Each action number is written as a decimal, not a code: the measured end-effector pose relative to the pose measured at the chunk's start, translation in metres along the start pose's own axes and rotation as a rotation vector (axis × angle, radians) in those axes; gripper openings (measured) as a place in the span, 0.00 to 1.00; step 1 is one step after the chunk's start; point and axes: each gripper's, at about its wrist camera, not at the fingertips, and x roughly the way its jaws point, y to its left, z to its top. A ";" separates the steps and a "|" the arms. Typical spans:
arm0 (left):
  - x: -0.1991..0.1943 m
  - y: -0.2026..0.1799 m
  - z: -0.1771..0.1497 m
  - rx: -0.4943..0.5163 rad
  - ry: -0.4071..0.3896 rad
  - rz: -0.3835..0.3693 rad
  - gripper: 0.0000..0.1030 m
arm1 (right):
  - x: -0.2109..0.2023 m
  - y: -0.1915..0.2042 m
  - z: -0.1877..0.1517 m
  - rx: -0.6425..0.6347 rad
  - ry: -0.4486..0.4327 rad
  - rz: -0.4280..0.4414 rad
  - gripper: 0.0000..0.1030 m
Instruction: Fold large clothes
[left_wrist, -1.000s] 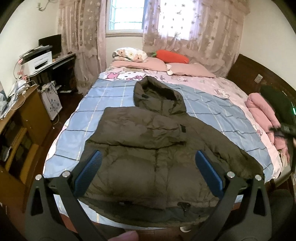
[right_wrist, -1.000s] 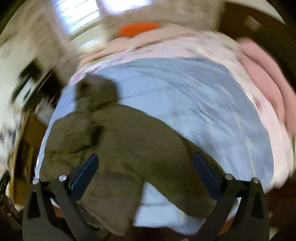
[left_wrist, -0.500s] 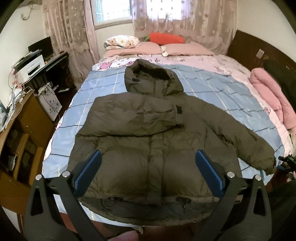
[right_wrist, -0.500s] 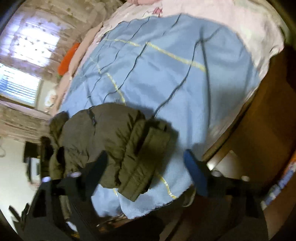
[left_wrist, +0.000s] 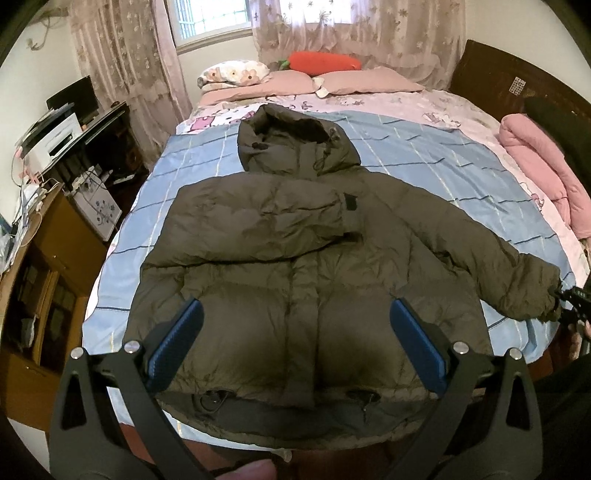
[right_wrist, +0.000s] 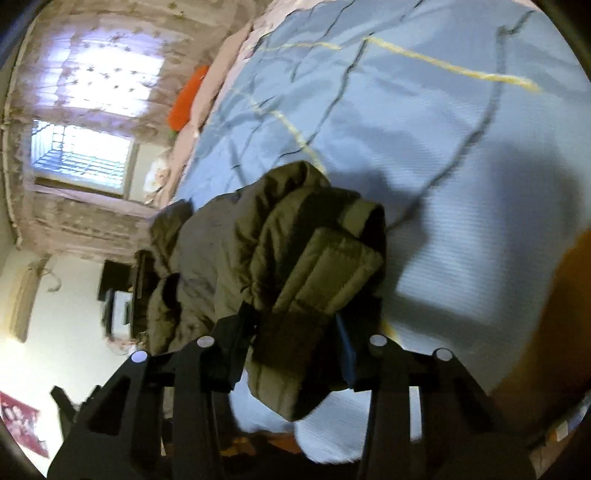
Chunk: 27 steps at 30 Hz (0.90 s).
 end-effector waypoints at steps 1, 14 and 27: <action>0.000 0.000 0.000 -0.001 0.000 -0.001 0.98 | 0.005 0.001 0.004 0.009 0.000 0.000 0.41; -0.015 0.015 0.001 -0.033 -0.032 -0.035 0.98 | 0.041 0.168 0.008 -0.597 -0.046 -0.522 0.16; -0.051 0.059 0.004 -0.128 -0.113 -0.082 0.98 | 0.145 0.377 -0.048 -1.094 0.043 -0.630 0.15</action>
